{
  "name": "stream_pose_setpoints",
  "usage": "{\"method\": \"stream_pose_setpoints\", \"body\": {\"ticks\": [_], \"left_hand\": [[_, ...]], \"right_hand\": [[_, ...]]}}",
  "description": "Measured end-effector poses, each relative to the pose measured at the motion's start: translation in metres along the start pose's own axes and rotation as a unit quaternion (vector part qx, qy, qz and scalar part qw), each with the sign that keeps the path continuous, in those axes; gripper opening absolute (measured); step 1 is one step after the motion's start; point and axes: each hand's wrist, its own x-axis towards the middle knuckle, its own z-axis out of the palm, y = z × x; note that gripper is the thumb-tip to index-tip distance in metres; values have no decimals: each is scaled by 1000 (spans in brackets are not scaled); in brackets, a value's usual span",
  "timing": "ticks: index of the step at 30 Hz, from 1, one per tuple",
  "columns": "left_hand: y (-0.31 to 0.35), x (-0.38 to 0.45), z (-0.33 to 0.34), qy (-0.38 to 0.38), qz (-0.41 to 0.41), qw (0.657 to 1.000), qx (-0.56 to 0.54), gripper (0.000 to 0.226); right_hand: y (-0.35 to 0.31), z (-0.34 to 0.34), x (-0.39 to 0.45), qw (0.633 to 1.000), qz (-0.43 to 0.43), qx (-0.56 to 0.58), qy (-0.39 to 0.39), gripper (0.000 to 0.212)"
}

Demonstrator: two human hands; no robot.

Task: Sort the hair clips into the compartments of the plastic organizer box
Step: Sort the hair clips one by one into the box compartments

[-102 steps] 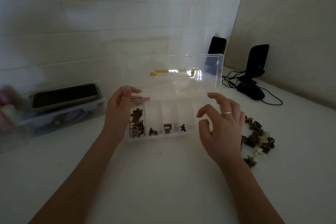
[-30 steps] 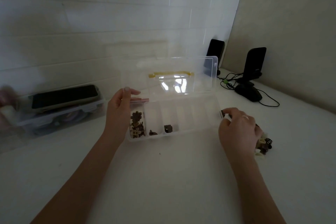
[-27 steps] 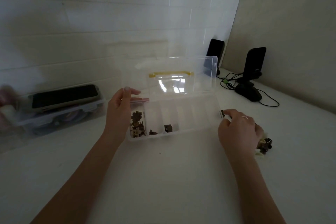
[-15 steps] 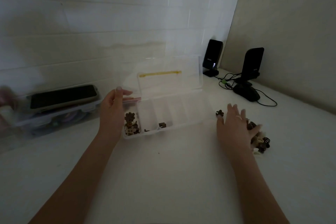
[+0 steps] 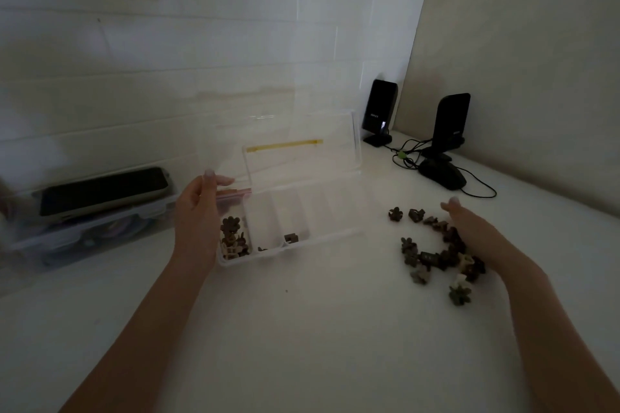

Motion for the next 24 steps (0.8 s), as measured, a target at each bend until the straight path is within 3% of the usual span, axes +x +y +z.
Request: {"method": "stream_pose_setpoints", "body": {"ticks": [12, 17, 20, 22, 24], "left_hand": [[0, -1, 0, 10, 4, 1000, 9, 34], [-2, -1, -2, 26, 7, 1000, 11, 35], [-4, 3, -6, 40, 8, 999, 6, 36], [-4, 6, -10, 63, 4, 998, -1, 36], [-4, 10, -14, 96, -1, 995, -1, 37]], "right_hand": [[-31, 47, -23, 984, -158, 46, -72, 56], [-47, 43, -11, 981, -144, 105, -74, 68], [-69, 50, -8, 981, -118, 79, -130, 64], [-81, 56, -8, 979, -87, 64, -171, 74], [-91, 59, -10, 974, -103, 41, -200, 71]]}}
